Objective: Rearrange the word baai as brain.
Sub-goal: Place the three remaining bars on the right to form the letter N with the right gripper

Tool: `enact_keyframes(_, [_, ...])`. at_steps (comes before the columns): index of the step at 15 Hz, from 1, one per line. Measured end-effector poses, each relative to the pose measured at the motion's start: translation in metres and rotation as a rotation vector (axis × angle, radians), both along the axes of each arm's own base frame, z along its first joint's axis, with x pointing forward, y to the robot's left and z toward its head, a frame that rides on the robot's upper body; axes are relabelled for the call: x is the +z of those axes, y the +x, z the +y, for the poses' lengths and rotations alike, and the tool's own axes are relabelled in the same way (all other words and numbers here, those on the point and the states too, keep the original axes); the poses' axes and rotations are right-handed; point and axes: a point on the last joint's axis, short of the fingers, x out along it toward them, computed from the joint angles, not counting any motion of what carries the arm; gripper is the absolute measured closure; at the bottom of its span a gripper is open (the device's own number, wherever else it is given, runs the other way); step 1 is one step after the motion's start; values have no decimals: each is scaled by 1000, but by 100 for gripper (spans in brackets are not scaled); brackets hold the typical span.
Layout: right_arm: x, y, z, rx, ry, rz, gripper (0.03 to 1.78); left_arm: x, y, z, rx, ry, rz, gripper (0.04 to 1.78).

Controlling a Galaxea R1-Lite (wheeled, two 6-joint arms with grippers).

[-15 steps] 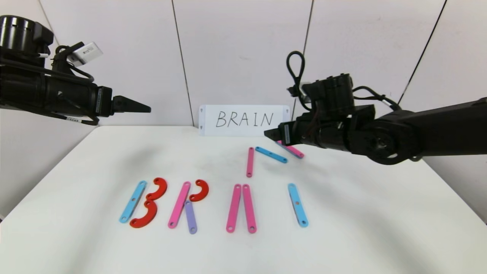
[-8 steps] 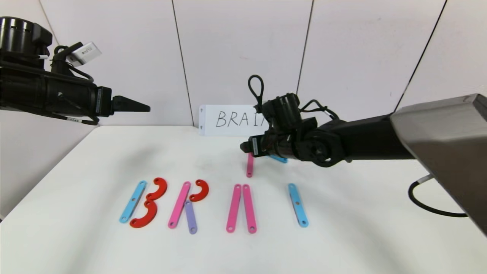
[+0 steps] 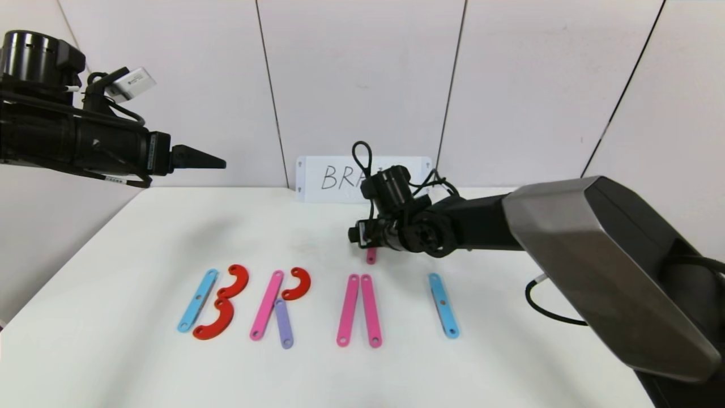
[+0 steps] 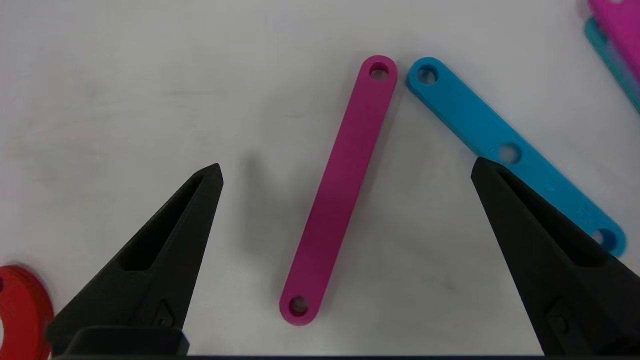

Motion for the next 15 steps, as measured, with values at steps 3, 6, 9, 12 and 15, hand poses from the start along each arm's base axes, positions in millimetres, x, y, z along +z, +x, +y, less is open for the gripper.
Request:
enact_keyframes(3, [-11,1,5,-20,-21,2,7,-1,1,0,0,-1,3,8])
enact_keyframes(6, [-17,2,7,-22,-23,13,22,-2,2,0,0,-1,5,8])
enact_keyframes(9, [-19,1,8,-20,-25,16,60,-2,2,0,-2,-1,8,8])
enact_keyframes(12, [-20,1,9,-17,-26,17,118,-3,2,0,-2,-1,9,8])
enact_keyframes(15, [-20,1,9,-17,-24,18,152,-3,2,0,-3,0,9,8])
